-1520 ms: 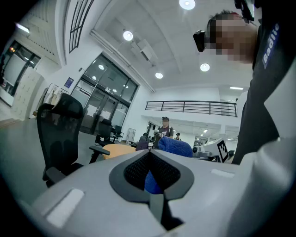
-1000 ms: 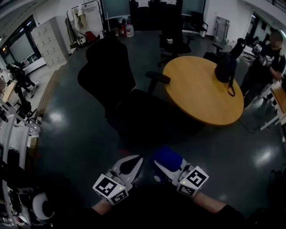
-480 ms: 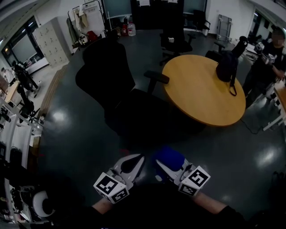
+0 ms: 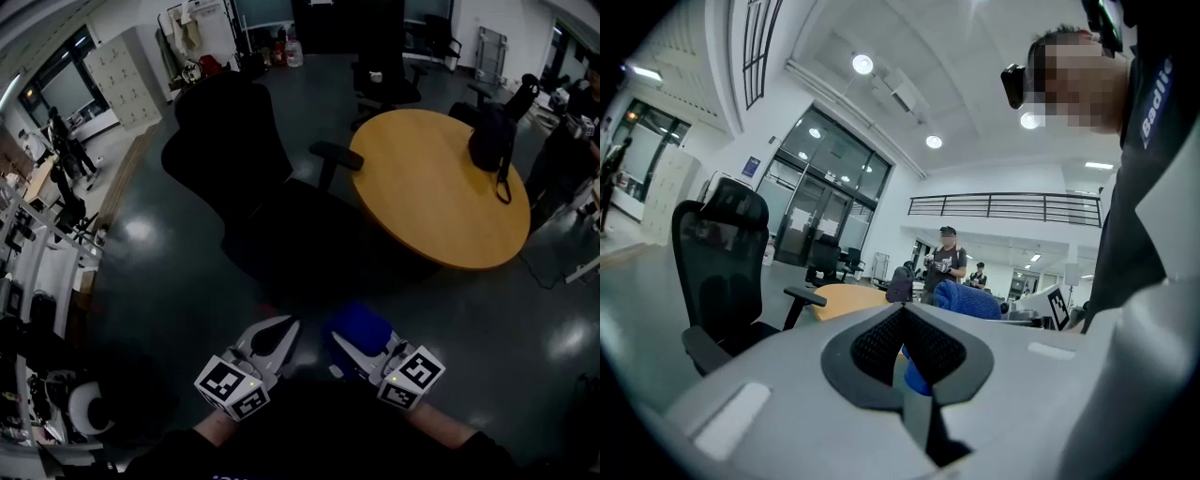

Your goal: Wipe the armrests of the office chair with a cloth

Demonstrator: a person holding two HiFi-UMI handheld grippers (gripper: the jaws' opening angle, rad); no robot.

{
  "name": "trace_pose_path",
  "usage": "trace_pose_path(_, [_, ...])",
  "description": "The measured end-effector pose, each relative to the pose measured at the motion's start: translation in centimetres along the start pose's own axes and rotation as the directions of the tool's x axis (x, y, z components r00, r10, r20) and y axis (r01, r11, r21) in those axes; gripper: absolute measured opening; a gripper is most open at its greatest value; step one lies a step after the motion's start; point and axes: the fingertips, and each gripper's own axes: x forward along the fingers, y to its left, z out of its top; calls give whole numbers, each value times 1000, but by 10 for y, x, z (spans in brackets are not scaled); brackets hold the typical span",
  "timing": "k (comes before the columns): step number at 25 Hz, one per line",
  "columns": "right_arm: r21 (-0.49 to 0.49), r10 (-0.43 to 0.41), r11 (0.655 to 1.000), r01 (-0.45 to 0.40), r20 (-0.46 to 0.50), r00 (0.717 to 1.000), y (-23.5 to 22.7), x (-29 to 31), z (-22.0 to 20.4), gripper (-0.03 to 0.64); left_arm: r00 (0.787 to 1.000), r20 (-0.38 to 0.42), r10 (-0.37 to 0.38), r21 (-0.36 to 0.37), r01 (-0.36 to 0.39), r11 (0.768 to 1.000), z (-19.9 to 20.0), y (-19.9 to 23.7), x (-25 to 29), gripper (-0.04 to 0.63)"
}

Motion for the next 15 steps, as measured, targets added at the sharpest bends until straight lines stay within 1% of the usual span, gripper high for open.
trace_pose_path(4, [24,25,999,-25,-22,999,-8,-5,-6,118,998,2,59,-3,-59,998,-2,7,1,12])
trace_pose_path(10, [32,13,999,-11,-50,999,-23,10,-14,118,991,28,135,-19,-134,991,-7,56,-7,12])
trace_pose_path(12, [35,-2,999,4,-60,998,-28,23,-18,118,989,26,146,-20,-145,989,-3,75,-9,12])
trace_pose_path(15, [31,-30,999,32,-71,997,-34,55,-20,117,991,25,131,-24,-131,991,-1,109,-11,12])
